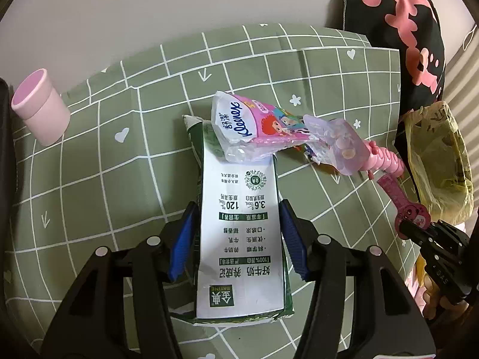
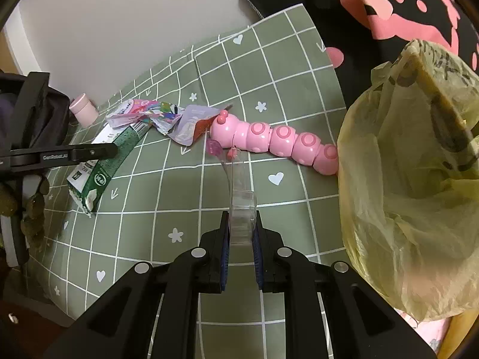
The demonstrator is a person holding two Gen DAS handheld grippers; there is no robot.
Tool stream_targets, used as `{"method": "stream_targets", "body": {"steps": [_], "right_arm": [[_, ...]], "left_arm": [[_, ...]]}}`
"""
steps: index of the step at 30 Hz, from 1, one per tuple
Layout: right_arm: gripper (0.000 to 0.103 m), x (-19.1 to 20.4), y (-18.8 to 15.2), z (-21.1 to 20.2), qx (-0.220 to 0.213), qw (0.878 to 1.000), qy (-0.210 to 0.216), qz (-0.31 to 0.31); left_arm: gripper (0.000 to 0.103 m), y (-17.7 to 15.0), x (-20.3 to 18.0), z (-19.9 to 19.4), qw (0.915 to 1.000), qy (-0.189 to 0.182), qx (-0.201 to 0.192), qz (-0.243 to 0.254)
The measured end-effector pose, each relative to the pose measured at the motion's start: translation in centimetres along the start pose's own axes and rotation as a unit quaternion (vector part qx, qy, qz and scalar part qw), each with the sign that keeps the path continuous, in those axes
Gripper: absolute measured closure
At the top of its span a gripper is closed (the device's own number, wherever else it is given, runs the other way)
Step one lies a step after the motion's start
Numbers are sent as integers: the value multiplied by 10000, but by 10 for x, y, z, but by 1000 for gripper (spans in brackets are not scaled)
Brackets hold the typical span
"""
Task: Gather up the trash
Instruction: 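Grasp a clear plastic piece with the right tool while the left tool lifts the carton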
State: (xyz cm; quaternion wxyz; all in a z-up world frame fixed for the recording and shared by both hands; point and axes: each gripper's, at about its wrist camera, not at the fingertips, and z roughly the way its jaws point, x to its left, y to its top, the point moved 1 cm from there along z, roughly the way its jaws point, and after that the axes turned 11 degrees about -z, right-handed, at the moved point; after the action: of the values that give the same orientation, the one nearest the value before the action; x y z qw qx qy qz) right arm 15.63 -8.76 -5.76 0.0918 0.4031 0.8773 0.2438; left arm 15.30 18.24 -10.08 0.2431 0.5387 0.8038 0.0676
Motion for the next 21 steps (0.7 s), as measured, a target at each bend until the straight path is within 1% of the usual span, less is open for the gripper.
{"method": "stream_targets", "body": {"steps": [2, 4, 6, 10, 14, 18, 21], "right_arm": [[89, 1, 0, -4, -43, 10000, -18, -2], [89, 0, 1, -9, -103, 9999, -46, 1], [89, -2, 5, -16, -197, 9998, -96, 3], [89, -5, 18, -32, -472, 9988, -155, 22], [89, -7, 35, -56, -824, 9964, -202, 9], [89, -7, 50, -75, -1083, 9937, -298, -52], [89, -10, 58, -87, -1221, 9916, -414, -85]], "left_arm": [[54, 1, 0, -1, 10000, -35, -19, 11], [55, 3, -3, -8, 9998, -159, -103, 27], [56, 8, -7, -19, 9992, -284, -278, 29], [56, 20, -18, -48, 9968, -403, -681, 109], [56, 33, -35, -82, 9916, -497, -1158, 273], [56, 47, -46, -103, 9865, -715, -1444, 292], [55, 54, -58, -116, 9828, -746, -1630, 433]]}}
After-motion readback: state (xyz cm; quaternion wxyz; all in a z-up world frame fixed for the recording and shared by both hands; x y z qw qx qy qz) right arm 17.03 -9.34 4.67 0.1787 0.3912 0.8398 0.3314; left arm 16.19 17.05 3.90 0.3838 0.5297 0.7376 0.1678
